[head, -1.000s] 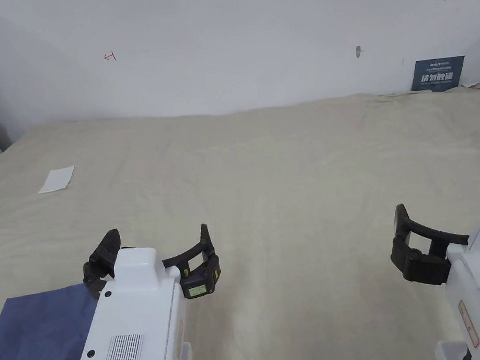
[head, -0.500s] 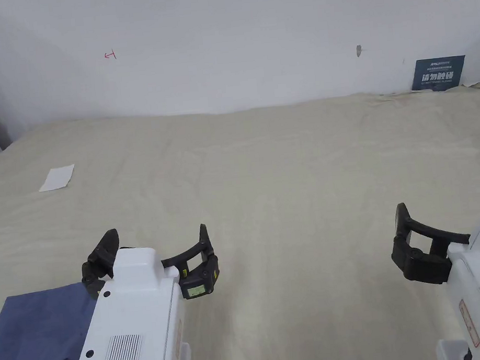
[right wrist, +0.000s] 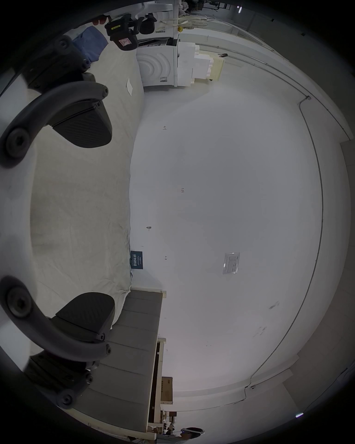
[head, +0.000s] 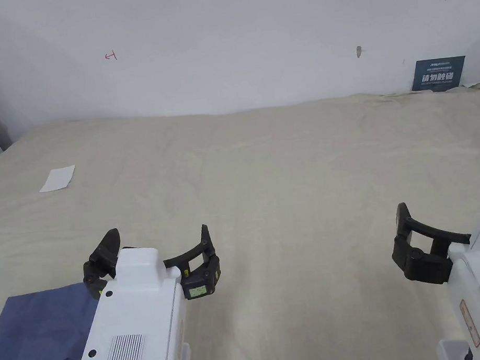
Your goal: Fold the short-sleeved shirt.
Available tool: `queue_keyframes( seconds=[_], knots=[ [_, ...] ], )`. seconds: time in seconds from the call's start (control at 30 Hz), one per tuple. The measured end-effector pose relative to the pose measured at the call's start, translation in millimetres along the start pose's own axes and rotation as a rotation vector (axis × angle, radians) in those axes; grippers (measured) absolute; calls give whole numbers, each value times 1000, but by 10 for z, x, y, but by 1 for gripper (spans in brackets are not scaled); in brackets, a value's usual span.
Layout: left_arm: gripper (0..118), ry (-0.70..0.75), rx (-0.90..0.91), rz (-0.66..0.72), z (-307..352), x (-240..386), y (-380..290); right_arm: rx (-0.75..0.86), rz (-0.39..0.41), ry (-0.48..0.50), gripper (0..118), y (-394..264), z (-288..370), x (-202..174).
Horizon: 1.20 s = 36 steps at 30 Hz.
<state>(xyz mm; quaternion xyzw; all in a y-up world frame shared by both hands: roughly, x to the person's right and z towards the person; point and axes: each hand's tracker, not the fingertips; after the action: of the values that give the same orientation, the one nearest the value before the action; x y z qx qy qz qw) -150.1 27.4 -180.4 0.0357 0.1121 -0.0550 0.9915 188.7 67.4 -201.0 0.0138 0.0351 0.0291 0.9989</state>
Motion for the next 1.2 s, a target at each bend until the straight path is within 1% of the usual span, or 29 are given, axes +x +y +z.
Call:
queue_keyframes(
  seconds=[0.37, 0.5, 0.57, 0.63, 0.7, 0.73, 0.77, 0.83, 0.9, 0.93, 1.03, 1.1, 1.2],
  knots=[
    [118, 0, 1, -2, 15, -16, 6, -3, 4, -3, 118, 0, 15, 5],
    [118, -3, -1, 0, 21, -24, 1, -19, -16, -5, 118, 20, 22, 17],
    [118, -3, -2, 0, 24, -27, -2, -55, -34, -8, 118, 49, -1, 25],
    [118, -2, -4, 5, 20, -36, -7, -145, -66, 2, 118, 80, -57, 29],
    [118, 2, -9, 9, 16, -43, -13, -233, -111, 33, 118, 132, -95, 19],
    [118, 3, -11, 10, 15, -49, -15, -284, -152, 35, 118, 141, -121, 23],
    [118, 2, -12, 10, 16, -55, -16, -343, -203, 1, 118, 149, -146, 22],
    [118, 1, -12, 11, 20, -65, -16, -467, -274, -98, 117, 190, -213, 17],
    [118, 4, -12, 10, 18, -73, -14, -582, -303, -153, 117, 208, -271, 22],
    [118, 8, -11, 12, 18, -76, -13, -627, -317, -158, 117, 192, -308, 50],
    [118, 10, -9, 20, 13, -86, -13, -706, -342, -128, 117, 134, -375, 95],
    [118, 11, -12, 19, 7, -87, -15, -732, -354, -138, 117, 134, -339, 82],
    [118, 12, -12, 14, 2, -88, -23, -722, -356, -143, 117, 179, -272, 23]
  ],
)
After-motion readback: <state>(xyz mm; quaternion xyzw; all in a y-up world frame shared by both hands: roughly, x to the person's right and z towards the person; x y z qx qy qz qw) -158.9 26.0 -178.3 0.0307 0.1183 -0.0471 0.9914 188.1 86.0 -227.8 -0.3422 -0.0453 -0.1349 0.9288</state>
